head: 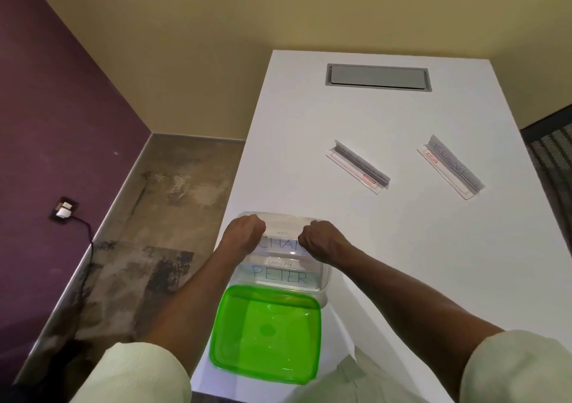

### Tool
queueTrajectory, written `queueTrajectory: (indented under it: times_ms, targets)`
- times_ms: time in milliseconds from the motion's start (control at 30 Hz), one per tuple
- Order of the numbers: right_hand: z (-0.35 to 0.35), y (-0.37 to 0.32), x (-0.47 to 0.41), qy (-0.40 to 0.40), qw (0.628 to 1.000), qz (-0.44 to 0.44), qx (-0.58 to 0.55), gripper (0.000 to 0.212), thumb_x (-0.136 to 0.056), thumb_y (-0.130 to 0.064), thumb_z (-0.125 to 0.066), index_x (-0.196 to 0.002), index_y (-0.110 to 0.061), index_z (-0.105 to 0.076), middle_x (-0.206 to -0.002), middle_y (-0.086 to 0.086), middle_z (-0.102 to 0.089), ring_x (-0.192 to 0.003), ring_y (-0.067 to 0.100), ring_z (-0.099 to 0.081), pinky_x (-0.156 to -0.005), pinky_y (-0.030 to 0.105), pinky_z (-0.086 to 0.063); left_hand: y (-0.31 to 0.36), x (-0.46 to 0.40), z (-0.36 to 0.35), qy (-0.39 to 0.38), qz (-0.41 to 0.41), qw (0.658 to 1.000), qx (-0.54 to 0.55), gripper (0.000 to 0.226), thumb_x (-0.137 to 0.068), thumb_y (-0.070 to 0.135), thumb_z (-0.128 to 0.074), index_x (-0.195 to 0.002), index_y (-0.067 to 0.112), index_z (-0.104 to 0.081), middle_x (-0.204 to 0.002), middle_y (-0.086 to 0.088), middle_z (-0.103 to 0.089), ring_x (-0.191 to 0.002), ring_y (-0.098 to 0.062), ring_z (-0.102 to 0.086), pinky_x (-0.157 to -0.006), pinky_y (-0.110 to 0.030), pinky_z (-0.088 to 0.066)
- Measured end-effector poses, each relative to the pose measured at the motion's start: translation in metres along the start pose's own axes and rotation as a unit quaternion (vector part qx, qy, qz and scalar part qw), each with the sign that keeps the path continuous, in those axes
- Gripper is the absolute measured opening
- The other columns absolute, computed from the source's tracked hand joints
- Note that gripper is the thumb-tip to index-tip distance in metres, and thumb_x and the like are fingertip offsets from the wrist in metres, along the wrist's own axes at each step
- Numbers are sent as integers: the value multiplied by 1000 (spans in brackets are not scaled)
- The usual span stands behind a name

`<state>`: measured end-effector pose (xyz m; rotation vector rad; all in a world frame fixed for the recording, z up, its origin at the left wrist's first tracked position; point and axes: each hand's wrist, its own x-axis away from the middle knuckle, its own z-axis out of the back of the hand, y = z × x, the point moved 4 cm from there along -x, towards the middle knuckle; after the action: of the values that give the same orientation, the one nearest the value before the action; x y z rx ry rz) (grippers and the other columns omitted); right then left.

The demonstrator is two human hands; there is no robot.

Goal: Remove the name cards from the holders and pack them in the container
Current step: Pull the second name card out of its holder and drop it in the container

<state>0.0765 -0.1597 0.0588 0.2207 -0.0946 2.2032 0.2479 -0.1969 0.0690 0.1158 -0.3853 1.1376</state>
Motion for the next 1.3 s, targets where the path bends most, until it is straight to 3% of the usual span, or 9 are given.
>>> queueTrajectory:
  times_ms: [500, 800, 933, 1133, 1300]
  targets:
    - [-23, -2, -14, -59, 997, -22, 36, 27, -95, 0, -37, -98, -9, -63, -99, 11, -65, -90, 31, -64, -62, 32, -36, 2, -9, -19, 0, 4, 1000, -1, 26, -91, -2, -42, -101, 4, -65, -106, -17, -66, -97, -35, -66, -79, -39, -51]
    - [-20, -5, -16, -64, 997, -49, 1, 28, -95, 1, -37, -102, -6, -64, -102, 13, -66, -96, 31, -63, -63, 32, -34, 5, -11, -26, -3, 1, 1000, -9, 24, -90, -5, -45, -104, 2, -63, -104, -17, -65, -96, -35, -66, -79, -38, -52]
    - [-16, -4, -16, -70, 994, -75, -26, 28, -96, 2, -37, -102, -3, -64, -104, 15, -65, -98, 32, -62, -56, 30, -33, 4, -11, -25, -6, 6, 1000, -6, 22, -89, -8, -48, -103, 1, -63, -103, -18, -64, -95, -35, -67, -79, -39, -53]
    - [-2, -5, -6, -23, 994, -84, -72, 27, -93, 3, -37, -93, 0, -64, -97, 20, -66, -89, 35, -63, -66, 35, -44, 3, -4, -10, 9, 17, 1000, 24, 18, -90, -3, -48, -99, 2, -62, -102, -18, -64, -94, -36, -66, -75, -38, -51]
    - [23, -5, 10, 35, 993, -61, -93, 19, -90, -4, -46, -84, 2, -63, -87, 24, -66, -80, 38, -63, -61, 35, -42, 4, 12, 13, 16, 51, 998, 33, 7, -89, 9, -60, -95, 8, -64, -101, -14, -65, -92, -32, -67, -76, -36, -54]
